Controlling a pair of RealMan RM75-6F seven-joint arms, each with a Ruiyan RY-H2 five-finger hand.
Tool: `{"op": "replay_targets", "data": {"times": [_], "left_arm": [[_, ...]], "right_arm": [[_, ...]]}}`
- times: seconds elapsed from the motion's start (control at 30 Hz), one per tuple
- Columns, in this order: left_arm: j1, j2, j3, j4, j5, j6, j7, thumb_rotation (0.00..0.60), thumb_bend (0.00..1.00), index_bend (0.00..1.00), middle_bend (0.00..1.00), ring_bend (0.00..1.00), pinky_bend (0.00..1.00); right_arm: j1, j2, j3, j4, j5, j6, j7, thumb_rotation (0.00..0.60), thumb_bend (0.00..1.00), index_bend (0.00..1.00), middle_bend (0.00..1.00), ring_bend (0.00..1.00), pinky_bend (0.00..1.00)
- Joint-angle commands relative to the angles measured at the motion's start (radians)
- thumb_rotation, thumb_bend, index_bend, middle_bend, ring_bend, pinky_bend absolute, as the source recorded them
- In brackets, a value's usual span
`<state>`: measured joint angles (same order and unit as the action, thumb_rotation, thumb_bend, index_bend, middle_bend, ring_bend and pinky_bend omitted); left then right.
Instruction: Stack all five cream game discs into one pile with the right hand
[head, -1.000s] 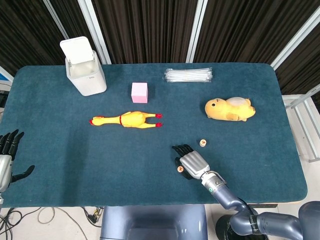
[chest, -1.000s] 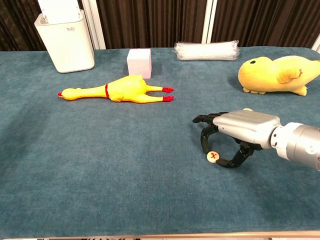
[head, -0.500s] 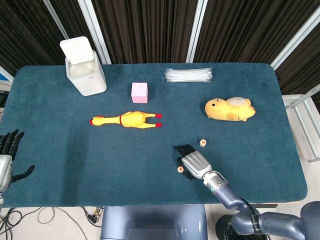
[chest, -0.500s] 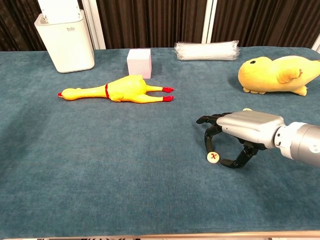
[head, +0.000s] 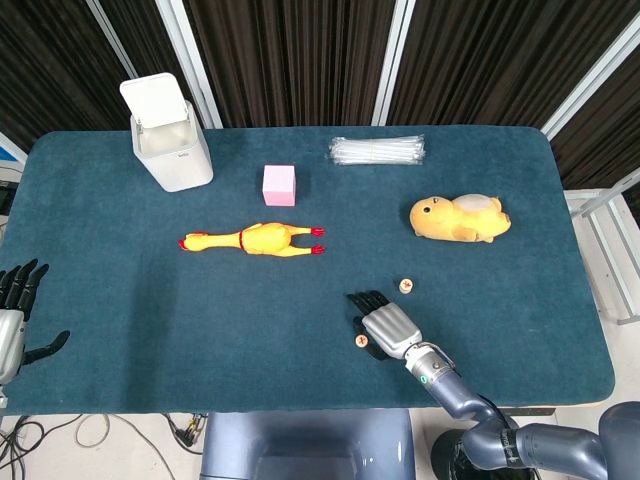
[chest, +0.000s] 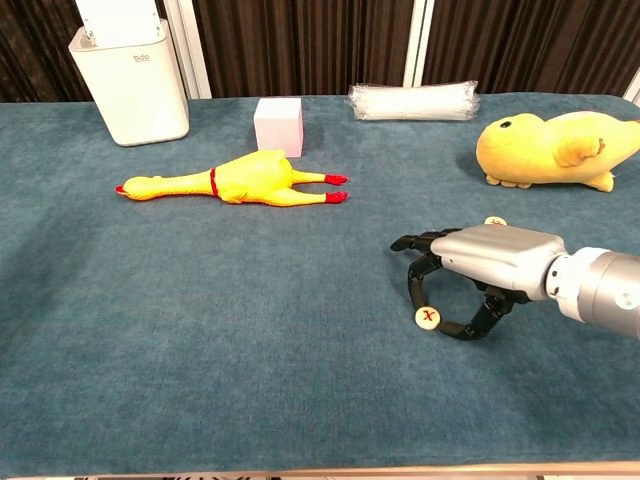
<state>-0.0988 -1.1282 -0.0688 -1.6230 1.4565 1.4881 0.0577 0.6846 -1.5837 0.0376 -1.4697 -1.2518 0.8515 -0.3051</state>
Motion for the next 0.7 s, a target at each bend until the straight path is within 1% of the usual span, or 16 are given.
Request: {"op": "replay_targets", "data": {"times": [0.03,0.53,0.7], "left_arm": [[0.001,0.001,0.000,0.000,0.002,0.001,-0.002,0.600,0.17,0.06,0.00,0.00,0.05],[0.001,0.001,0.000,0.001,0.003,0.003,-0.001,0.600,0.17,0.06,0.00,0.00,0.05],[0.001,0.001,0.000,0.000,0.003,0.004,-0.002,0.600,0.17,0.06,0.00,0.00,0.05]], "right_arm": [[0.000,0.000,0.000,-0.001,-0.002,0.001,0.003,0.600,0.43,0.49,0.00,0.00,0.09],[0.003,0.046,0.018,-0.038,0.008,0.001,0.019,0.600,0.43,0.50,0.00,0.00,0.09],[0.010,0.081,0.044,-0.060,0.033,-0.006,0.039,0.600,0.43,0.50,0.00,0.00,0.09]]}}
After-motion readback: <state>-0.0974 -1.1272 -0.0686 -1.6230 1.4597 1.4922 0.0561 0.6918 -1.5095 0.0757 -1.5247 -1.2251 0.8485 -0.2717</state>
